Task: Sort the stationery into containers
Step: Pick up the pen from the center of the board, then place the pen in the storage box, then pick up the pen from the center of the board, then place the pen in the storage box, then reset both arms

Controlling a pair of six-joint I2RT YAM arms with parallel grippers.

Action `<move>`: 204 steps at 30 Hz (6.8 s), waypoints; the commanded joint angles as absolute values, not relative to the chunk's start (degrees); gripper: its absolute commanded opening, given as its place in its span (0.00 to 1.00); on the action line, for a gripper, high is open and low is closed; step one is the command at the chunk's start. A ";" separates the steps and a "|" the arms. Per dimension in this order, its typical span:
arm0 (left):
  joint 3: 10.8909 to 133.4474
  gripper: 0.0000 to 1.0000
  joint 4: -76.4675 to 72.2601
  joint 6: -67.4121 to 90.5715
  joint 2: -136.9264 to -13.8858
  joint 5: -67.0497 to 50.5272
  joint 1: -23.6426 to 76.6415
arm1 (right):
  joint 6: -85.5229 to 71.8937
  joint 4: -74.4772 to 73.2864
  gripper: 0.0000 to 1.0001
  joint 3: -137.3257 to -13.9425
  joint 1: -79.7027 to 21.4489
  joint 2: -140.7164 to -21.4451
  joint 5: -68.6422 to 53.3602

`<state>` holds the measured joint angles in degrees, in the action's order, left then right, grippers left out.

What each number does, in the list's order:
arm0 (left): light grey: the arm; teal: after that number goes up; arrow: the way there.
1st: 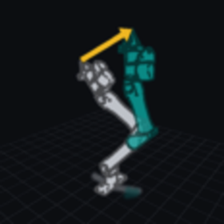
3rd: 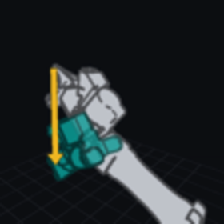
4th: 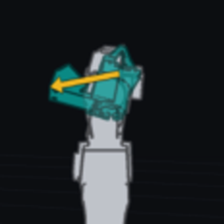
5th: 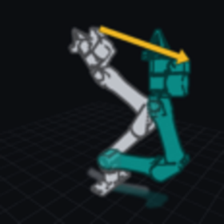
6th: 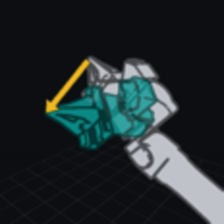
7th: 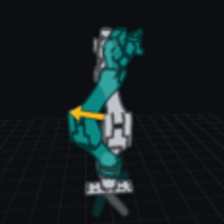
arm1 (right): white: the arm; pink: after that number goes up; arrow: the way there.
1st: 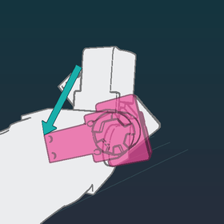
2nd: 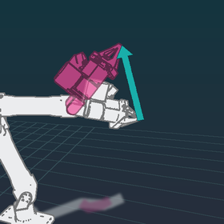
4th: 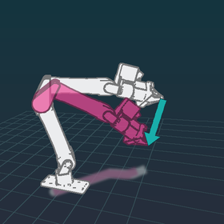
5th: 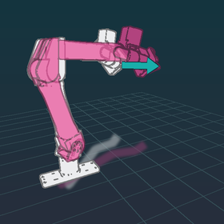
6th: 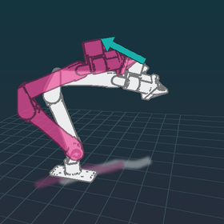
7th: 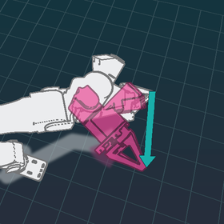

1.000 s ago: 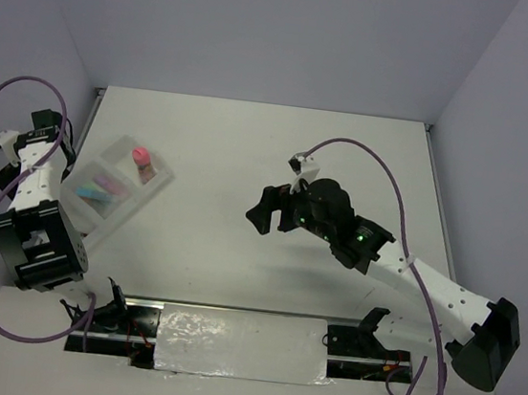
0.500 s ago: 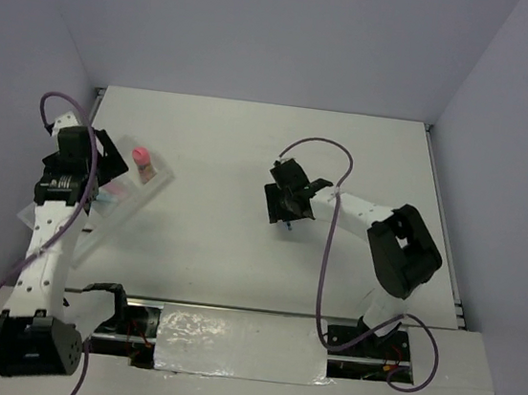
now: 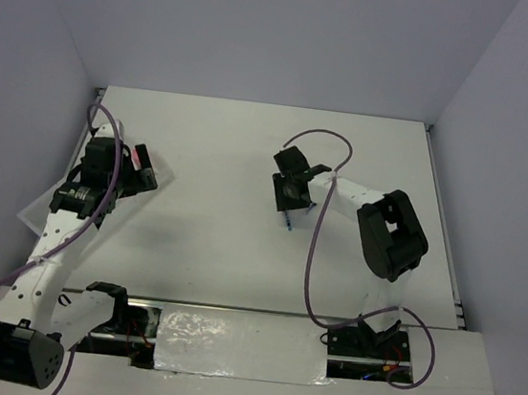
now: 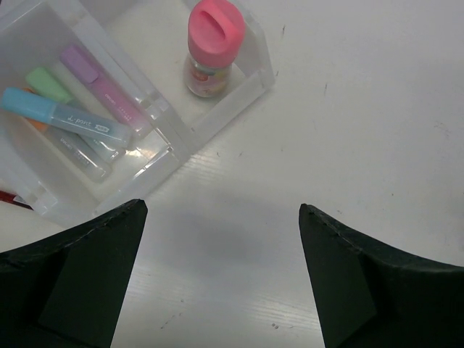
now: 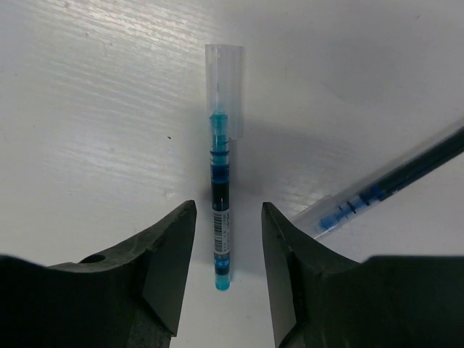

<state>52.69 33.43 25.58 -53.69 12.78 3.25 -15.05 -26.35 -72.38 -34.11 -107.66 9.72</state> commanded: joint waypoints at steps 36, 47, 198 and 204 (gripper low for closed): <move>39.63 0.06 4.91 49.75 -56.51 -24.10 12.48 | -30.15 2.63 0.26 -67.50 -55.02 -88.77 -17.40; 54.84 0.00 42.72 43.60 -58.18 29.77 -15.61 | -27.87 -7.82 1.00 -55.04 -45.19 -74.30 -5.80; 78.13 0.99 48.24 27.17 -44.78 5.44 8.43 | -15.56 -45.60 1.00 -75.04 -45.26 -34.10 12.38; 77.87 0.99 59.48 21.36 -31.14 15.29 8.44 | -13.01 -61.51 1.00 -90.16 -45.18 -34.02 24.51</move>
